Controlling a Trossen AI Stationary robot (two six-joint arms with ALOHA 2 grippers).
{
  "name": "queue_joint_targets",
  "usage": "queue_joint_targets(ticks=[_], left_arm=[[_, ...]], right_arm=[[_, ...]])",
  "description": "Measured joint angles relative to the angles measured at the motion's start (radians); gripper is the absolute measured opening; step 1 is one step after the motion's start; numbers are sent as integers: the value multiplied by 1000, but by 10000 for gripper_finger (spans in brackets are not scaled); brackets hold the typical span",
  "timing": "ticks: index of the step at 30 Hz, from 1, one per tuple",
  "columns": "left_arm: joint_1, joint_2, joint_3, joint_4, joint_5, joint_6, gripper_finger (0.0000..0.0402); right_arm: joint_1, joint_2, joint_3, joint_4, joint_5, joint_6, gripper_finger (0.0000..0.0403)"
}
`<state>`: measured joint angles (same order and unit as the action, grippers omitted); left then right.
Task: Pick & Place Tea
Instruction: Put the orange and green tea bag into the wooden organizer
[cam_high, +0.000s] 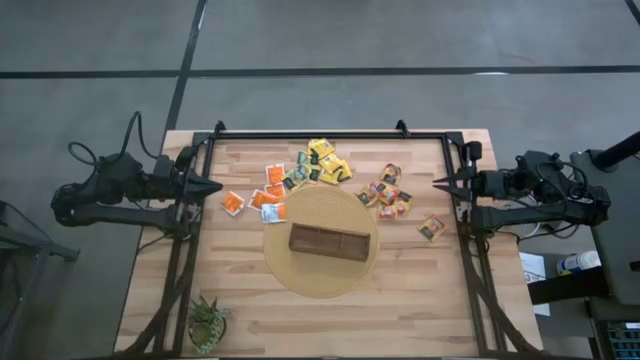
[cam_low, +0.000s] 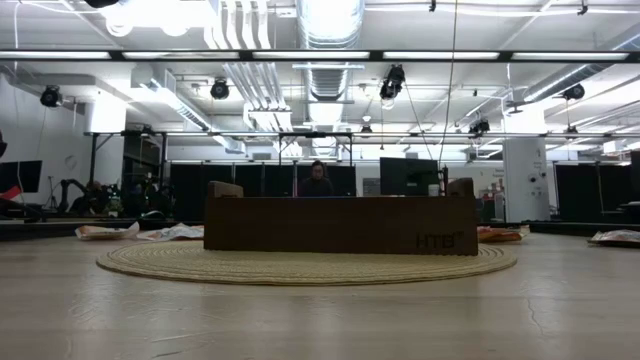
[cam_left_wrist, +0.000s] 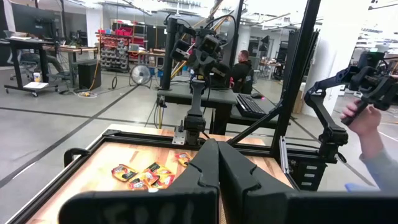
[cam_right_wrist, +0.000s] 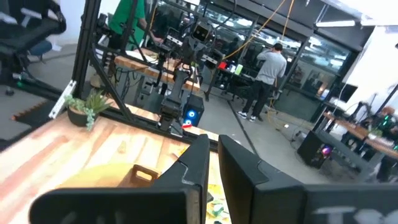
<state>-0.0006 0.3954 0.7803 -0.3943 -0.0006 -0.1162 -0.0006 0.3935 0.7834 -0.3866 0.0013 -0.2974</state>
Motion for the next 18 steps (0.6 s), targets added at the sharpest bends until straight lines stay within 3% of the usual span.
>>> queue_joint_targets(ticks=[10, 15, 18], left_arm=[[0, 0, 0, 0, 0, 0, 0], [0, 0, 0, 0, 0, 0, 0], [0, 0, 0, 0, 0, 0, 0]], right_arm=[[0, 14, 0, 38, -2, 70, 34], [0, 59, 0, 162, -4, 68, 34], [0, 101, 0, 239, -4, 159, 34]])
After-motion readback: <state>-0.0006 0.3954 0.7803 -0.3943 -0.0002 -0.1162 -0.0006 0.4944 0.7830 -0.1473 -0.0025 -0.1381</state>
